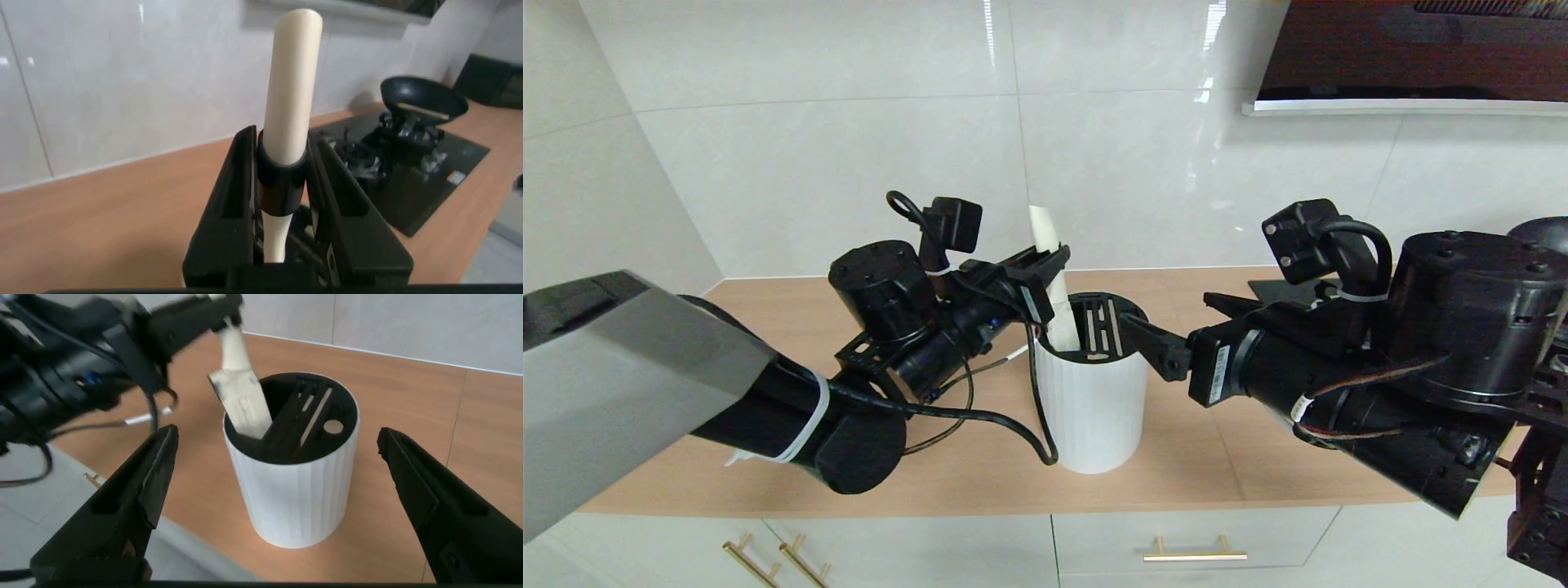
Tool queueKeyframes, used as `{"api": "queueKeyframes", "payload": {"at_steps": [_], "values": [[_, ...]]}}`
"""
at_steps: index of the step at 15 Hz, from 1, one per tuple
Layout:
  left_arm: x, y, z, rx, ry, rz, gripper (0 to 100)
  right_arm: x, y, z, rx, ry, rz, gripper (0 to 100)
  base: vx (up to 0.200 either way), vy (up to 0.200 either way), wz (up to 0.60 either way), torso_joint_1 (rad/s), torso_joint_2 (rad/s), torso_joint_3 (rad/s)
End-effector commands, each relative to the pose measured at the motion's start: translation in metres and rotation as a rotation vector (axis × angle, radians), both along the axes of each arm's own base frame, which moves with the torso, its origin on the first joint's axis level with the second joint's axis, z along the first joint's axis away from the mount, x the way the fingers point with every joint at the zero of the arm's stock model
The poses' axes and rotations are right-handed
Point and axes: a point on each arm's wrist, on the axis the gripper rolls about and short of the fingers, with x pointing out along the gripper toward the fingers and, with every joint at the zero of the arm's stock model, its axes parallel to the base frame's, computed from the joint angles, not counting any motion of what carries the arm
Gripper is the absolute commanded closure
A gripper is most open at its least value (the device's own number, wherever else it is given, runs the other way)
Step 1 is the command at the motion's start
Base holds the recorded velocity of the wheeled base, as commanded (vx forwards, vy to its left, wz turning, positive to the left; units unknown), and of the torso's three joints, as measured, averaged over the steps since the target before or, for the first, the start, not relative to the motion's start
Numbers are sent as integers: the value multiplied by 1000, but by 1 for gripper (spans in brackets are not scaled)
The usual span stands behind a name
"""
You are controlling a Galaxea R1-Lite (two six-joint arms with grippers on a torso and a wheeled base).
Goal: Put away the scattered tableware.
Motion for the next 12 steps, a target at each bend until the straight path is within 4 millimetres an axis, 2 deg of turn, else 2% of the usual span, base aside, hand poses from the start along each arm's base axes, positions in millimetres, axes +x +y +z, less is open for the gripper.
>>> {"api": "queueKeyframes", "payload": {"at_steps": [1, 8, 9, 12], "values": [[5, -3, -12, 14, 26, -2, 100, 0, 0, 0, -1, 1, 1, 0, 0, 0, 0, 0, 0, 0], [7, -7, -22, 26, 47, 0, 100, 1, 0, 0, 0, 0, -1, 0, 0, 0, 0, 0, 0, 0], [6, -9, -22, 26, 46, -6, 0, 1, 0, 0, 0, 0, -1, 0, 0, 0, 0, 0, 0, 0], [-4, -13, -12, -7, -9, -11, 0, 0, 0, 0, 1, -1, -1, 0, 0, 0, 0, 0, 0, 0]]}}
